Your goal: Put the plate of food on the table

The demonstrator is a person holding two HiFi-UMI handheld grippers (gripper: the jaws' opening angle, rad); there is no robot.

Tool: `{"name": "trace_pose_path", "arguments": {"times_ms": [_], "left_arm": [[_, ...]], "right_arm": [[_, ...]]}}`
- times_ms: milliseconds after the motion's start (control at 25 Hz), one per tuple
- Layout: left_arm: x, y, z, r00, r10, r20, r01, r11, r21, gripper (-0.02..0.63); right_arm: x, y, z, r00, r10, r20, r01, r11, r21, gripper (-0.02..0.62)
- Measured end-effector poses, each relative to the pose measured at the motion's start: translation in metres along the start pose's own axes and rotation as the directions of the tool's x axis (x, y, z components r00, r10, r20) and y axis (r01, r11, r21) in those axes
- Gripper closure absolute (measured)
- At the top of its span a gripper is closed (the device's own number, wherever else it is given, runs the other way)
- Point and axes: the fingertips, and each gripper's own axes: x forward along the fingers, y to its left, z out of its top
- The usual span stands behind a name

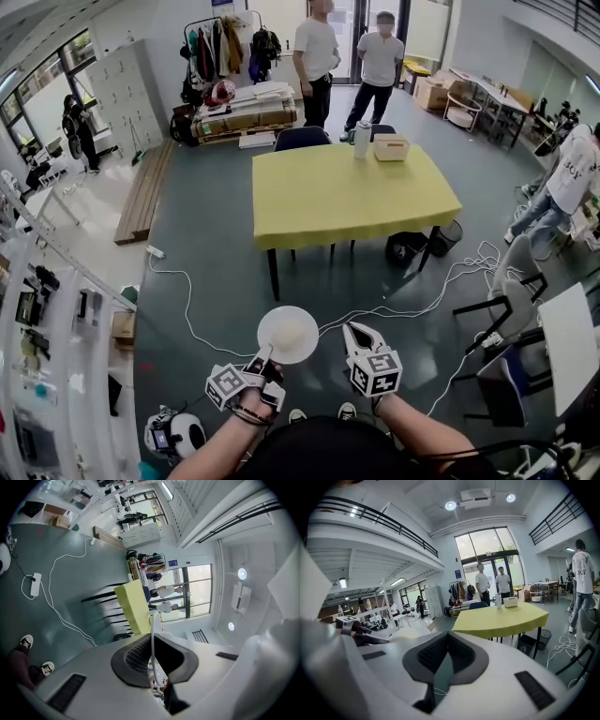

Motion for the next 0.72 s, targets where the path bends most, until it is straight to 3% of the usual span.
{"name": "trace_pose_path", "arguments": {"times_ms": [440,720], "left_arm": [[-0.025,0.014,0.03,1.0,-0.003,-0.019,0.003,1.0,-0.006,0.589],[-0.027,0.021,0.04,1.0,-0.001,-0.015,0.001,1.0,-0.02,0.588]], "right_arm": [[0.004,0.046,-0.008,1.0,-0.019,0.0,0.019,1.0,0.005,0.583],[0.006,0.054,-0.01,1.0,-0.023,-0.007,0.023,1.0,0.003,0.583]]}}
